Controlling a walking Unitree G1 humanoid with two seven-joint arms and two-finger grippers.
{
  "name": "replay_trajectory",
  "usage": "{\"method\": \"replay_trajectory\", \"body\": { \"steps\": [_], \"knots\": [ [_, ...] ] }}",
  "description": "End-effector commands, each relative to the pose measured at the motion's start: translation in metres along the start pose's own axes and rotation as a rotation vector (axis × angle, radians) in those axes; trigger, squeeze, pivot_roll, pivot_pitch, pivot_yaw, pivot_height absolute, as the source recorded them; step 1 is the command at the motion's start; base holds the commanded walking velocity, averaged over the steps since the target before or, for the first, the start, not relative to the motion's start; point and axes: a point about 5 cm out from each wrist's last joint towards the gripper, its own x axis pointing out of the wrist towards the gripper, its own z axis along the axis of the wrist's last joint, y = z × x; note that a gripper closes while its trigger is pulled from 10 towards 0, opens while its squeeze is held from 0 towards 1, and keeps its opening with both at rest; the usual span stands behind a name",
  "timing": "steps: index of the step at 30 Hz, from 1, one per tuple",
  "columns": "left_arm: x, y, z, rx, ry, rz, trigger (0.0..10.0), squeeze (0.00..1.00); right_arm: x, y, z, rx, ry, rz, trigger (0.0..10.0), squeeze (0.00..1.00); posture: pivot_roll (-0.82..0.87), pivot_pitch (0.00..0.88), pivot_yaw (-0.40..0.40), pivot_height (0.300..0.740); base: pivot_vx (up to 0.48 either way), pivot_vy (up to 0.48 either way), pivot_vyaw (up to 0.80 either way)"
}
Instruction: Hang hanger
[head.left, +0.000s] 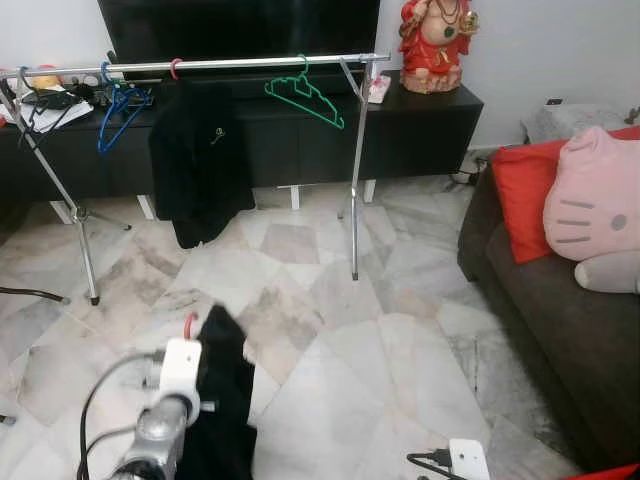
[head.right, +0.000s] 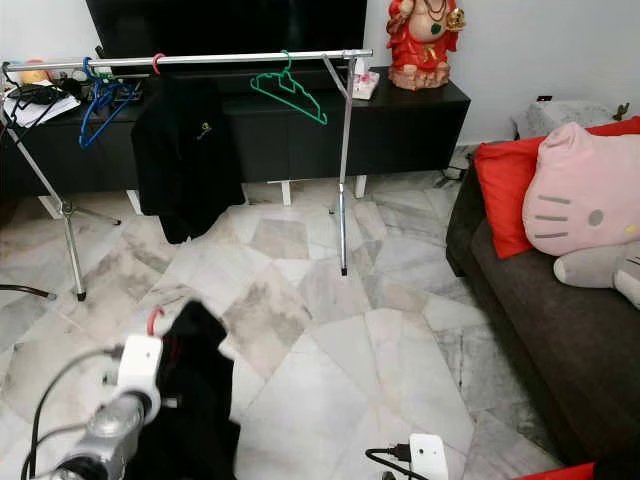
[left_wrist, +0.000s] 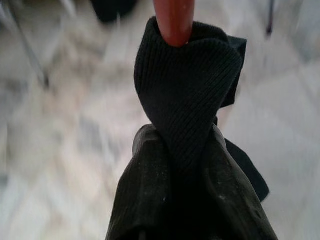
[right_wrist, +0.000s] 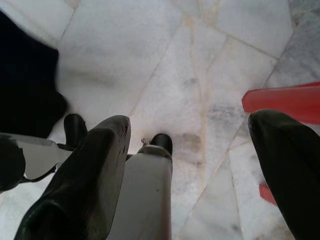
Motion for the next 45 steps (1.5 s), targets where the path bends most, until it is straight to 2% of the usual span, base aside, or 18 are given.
{"method": "replay_trajectory", "body": {
  "steps": [1,5,6,7,8,10,12,14,16,19,28,34,36,45],
  "knots": [
    [0.007,0.002,0.03,0.034,-0.14,-0.023,10.0,0.0,0.0,-0.004,0.006,0.012,-0.029,-0.01,10.0,0.0,-0.06,0.0,-0.011,0.74,0.0,0.0,0.0],
    [0.009,-0.004,0.043,0.051,-0.194,-0.092,10.0,0.0,0.001,-0.004,0.012,0.004,-0.05,-0.008,10.0,0.0,-0.07,0.0,-0.012,0.74,0.0,0.0,0.0],
    [0.01,-0.013,0.046,0.071,-0.191,-0.186,10.0,0.0,0.002,-0.002,0.019,0.001,-0.069,0.0,10.0,0.0,-0.07,0.0,-0.012,0.74,0.0,0.0,0.0],
    [0.01,-0.018,0.045,0.084,-0.182,-0.231,10.0,0.0,0.002,-0.002,0.021,-0.003,-0.077,0.005,10.0,0.0,-0.07,0.0,-0.012,0.74,0.0,0.0,0.0],
    [0.01,-0.018,0.045,0.084,-0.182,-0.231,10.0,0.0,0.002,-0.002,0.021,-0.003,-0.077,0.005,10.0,0.0,-0.07,0.0,-0.012,0.74,0.0,0.0,0.0],
    [0.008,-0.028,0.043,0.171,-0.182,-0.309,10.0,0.0,0.003,-0.001,0.025,-0.011,-0.086,0.01,10.0,0.0,-0.07,0.0,-0.012,0.74,0.0,0.0,0.0],
    [0.008,-0.029,0.042,0.156,-0.187,-0.303,10.0,0.0,0.003,-0.001,0.025,-0.01,-0.084,0.008,10.0,0.0,-0.07,0.0,-0.012,0.74,0.0,0.0,0.0],
    [0.009,-0.027,0.041,0.117,-0.179,-0.241,10.0,0.0,0.003,-0.001,0.022,-0.016,-0.068,0.009,10.0,0.0,-0.07,0.0,-0.012,0.74,0.0,0.0,0.0],
    [0.01,-0.023,0.044,0.044,-0.192,-0.172,10.0,0.0,0.003,0.003,0.016,-0.026,-0.045,0.017,10.0,0.0,-0.07,0.0,-0.014,0.74,0.0,0.0,0.0],
    [0.01,-0.023,0.046,0.003,-0.198,-0.159,10.0,0.0,0.002,0.008,0.009,-0.017,-0.029,0.019,10.0,0.0,-0.07,0.0,-0.016,0.74,0.0,0.0,0.0],
    [0.011,-0.02,0.052,0.004,-0.222,-0.15,10.0,0.0,0.002,0.011,0.005,-0.056,-0.018,0.007,10.0,0.0,-0.06,0.0,-0.015,0.74,0.0,0.215,0.05],
    [0.012,-0.02,0.054,-0.002,-0.23,-0.15,10.0,0.0,0.002,0.012,0.005,-0.035,-0.02,0.006,10.0,0.0,-0.06,0.0,-0.014,0.74,0.0,0.274,0.74],
    [0.012,-0.022,0.055,-0.002,-0.234,-0.154,10.0,0.0,0.002,0.013,0.004,-0.01,-0.018,0.005,10.0,0.0,-0.06,0.0,-0.014,0.74,0.0,0.277,0.0],
    [0.012,-0.022,0.058,-0.006,-0.244,-0.155,10.0,0.0,0.002,0.017,0.001,-0.021,-0.003,0.017,10.0,0.0,-0.06,0.0,-0.015,0.74,0.0,0.274,0.0]
  ]
}}
